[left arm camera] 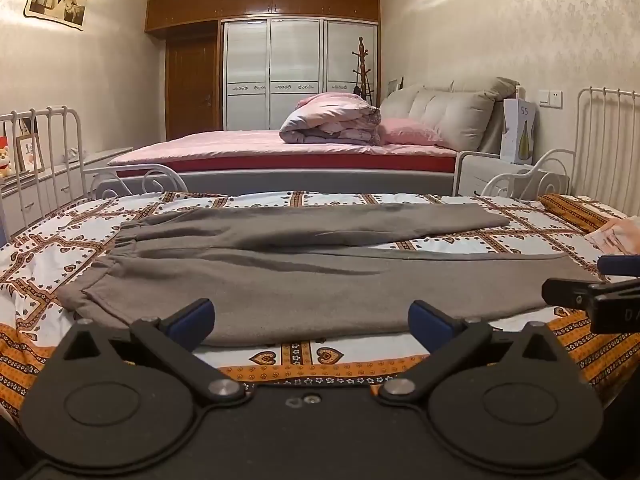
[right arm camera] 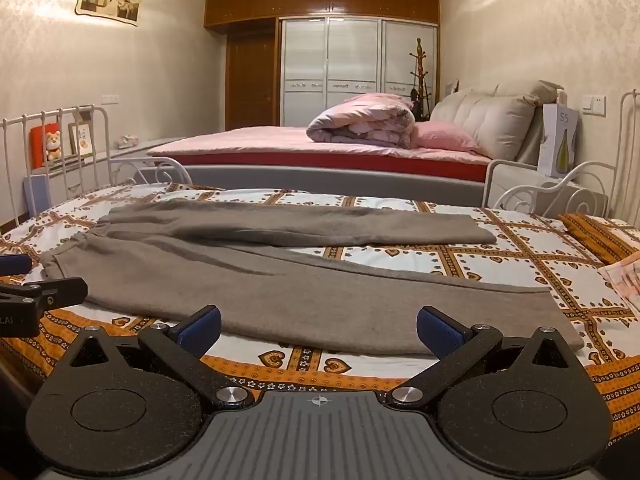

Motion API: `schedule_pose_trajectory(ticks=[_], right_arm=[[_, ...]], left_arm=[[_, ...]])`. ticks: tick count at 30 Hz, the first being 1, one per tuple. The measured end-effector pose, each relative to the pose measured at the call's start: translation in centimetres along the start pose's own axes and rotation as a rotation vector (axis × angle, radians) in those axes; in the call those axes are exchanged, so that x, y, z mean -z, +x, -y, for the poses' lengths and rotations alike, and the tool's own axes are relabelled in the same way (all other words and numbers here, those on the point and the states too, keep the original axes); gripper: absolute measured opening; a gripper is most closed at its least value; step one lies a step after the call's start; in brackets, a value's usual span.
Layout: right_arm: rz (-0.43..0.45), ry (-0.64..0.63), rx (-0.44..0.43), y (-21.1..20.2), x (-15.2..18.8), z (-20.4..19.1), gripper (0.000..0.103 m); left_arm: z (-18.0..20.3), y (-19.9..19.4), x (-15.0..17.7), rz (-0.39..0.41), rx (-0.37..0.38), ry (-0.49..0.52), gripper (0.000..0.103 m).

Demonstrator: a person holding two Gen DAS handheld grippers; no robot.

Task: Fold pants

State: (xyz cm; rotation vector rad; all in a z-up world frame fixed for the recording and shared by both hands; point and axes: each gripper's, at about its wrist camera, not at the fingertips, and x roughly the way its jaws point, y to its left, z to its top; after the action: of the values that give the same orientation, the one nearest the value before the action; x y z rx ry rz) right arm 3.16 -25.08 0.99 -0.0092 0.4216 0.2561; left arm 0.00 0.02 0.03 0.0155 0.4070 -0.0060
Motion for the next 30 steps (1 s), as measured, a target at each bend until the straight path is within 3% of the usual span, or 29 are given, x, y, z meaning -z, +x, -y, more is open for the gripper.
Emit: schedule_pose_trajectory(ticks=[14, 16, 30], right_arm=[[0.001, 0.005, 0.001, 0.0, 0.3, 0.1, 0.103], [0.001, 0.006, 0.002, -0.1, 0.2, -0.1, 0.103], [-0.006, 0.008, 0.005, -0.1, -0.1, 0.1, 0.103]], left_arm=[[-0.2, 2.3, -0.5, -0.025, 0.007, -0.008, 0.097], [0.2, 0.3, 0.2, -0.010, 0.002, -0.004, 0.097], [0.1, 0.4, 0.3, -0.023, 0.006, 0.002, 0.097]])
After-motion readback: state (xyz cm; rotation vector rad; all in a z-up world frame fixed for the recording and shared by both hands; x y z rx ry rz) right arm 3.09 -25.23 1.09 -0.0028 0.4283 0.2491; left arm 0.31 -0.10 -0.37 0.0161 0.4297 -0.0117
